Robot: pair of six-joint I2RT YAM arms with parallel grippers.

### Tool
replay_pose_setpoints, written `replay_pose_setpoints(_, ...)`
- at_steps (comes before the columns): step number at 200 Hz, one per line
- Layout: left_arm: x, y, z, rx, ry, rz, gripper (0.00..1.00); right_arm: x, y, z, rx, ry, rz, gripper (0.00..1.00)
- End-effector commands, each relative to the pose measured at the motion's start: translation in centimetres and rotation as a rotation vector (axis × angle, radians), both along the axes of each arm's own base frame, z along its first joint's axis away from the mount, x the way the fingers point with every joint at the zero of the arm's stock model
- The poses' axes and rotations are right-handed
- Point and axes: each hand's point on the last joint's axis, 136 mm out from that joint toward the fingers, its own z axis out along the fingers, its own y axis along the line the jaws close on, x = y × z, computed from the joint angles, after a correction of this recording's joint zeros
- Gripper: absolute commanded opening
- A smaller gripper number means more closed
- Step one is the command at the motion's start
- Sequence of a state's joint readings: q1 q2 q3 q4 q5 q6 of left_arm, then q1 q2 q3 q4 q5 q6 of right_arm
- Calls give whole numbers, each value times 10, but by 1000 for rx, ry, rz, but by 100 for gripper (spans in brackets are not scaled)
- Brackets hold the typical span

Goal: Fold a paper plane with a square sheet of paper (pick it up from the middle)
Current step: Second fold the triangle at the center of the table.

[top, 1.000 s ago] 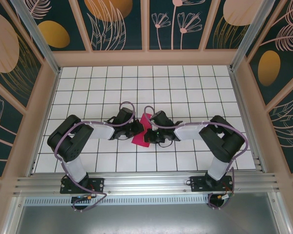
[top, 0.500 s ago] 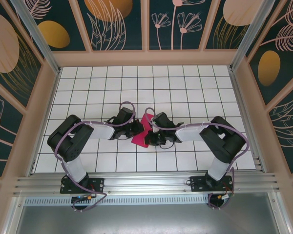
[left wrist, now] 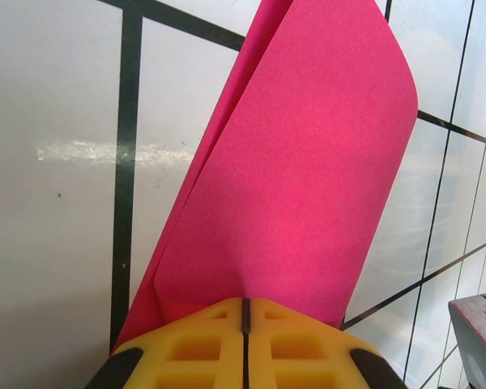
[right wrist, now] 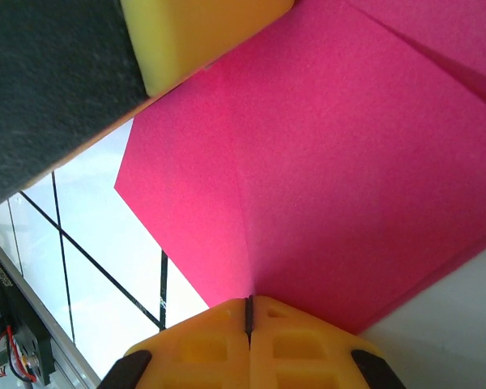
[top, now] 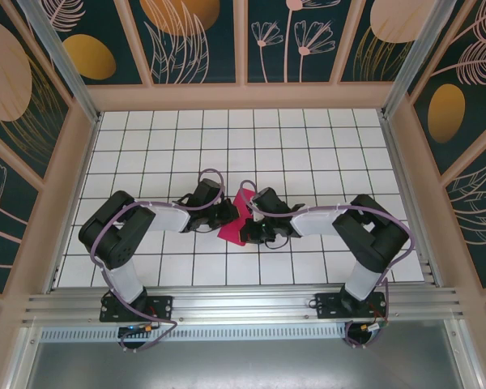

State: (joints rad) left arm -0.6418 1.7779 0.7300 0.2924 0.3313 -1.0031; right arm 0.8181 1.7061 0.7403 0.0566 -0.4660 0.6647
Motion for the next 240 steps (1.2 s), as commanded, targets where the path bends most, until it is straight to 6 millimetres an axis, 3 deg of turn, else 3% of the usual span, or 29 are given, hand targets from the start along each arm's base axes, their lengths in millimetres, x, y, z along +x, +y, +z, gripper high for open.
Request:
replay_pose_setpoints(1,-14,18,-31,95,65,10,7,-22,-15,-13,-60,76,11,4)
replay_pose_setpoints(23,-12,17,-28,92,59,9,7,-27,-14,-11,-42,76,21,4)
replay_pose_setpoints(48,-13,17,-29,94,62,8,7,-19,-13,0,-48,43,10,3)
replay_pose_setpoints(113,-13,16,-28,88,61,4,7,-1,11,45,79,-43,8,4)
replay_pose_setpoints(148,-11,15,-28,87,58,0,7,-6,9,22,54,11,-2,3)
replay_pose_setpoints(200,-12,15,-28,91,60,-2,7,-35,-13,-17,-6,116,1,4)
replay_pose_setpoints(222,-12,15,-28,88,59,-2,7,-37,-21,-25,-27,125,-15,3)
replay_pose_setpoints(240,-11,14,-27,85,61,-1,7,-32,-15,-16,-10,102,-7,4)
